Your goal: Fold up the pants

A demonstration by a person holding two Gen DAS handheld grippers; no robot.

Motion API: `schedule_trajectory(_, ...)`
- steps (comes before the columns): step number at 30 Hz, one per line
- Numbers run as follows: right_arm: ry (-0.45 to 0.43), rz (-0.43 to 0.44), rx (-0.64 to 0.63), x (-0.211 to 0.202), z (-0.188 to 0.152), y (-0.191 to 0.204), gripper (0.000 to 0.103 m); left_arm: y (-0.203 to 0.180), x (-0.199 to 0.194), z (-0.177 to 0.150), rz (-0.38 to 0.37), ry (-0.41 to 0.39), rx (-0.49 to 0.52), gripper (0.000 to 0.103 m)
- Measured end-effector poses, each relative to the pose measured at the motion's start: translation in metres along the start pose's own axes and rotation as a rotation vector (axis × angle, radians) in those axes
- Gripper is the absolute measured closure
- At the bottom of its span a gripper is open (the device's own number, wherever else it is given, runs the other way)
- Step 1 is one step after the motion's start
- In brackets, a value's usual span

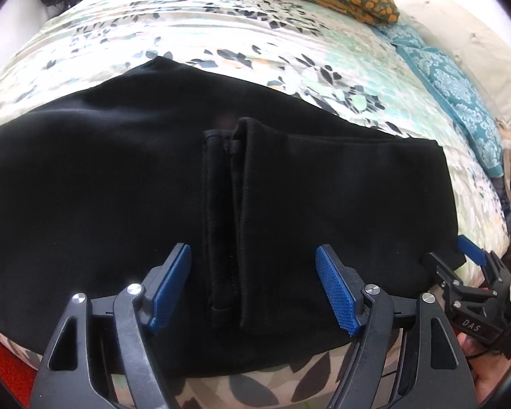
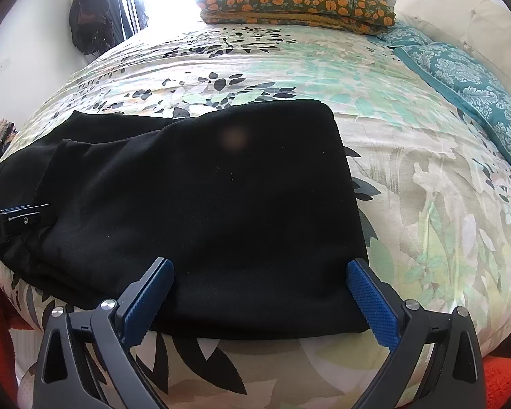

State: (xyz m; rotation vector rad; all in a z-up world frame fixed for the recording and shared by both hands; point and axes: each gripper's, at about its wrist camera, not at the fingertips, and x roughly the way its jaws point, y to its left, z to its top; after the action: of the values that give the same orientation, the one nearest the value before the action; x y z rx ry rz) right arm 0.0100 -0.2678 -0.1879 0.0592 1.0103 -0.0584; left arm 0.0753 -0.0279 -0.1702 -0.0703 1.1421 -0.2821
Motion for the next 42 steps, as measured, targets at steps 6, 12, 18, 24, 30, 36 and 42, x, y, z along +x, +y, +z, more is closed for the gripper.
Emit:
schedule_trajectory(6,-0.014,0.032,0.033,-0.008,0.003,-0.005,0.002,0.001,-0.004,-0.006,0.058,-0.038,0.072,0.087)
schedule_trajectory(12,-0.137,0.128,0.276,-0.044,0.006,-0.057,0.002,0.004,-0.007,-0.005,0.049,-0.042,0.081,0.091)
schedule_trajectory(18,-0.144,0.308,0.727,-0.041,-0.021,-0.159,0.002,0.006,-0.004,-0.004,0.035,-0.035,0.078,0.091)
schedule_trajectory(24,-0.011,0.469,0.588,-0.012,-0.014,-0.131,0.002,0.008,-0.002,-0.005,0.024,-0.035,0.076,0.091)
schedule_trajectory(30,0.120,0.478,0.452,0.009,-0.011,-0.096,0.026,0.011,-0.002,-0.005,0.014,-0.034,0.078,0.091)
schedule_trajectory(36,0.080,0.522,0.476,-0.027,-0.014,-0.099,0.078,0.013,-0.005,-0.004,-0.007,-0.015,0.077,0.091)
schedule_trajectory(42,0.123,0.403,0.453,-0.023,-0.022,-0.092,0.079,0.013,0.001,-0.004,-0.039,0.013,0.070,0.089)
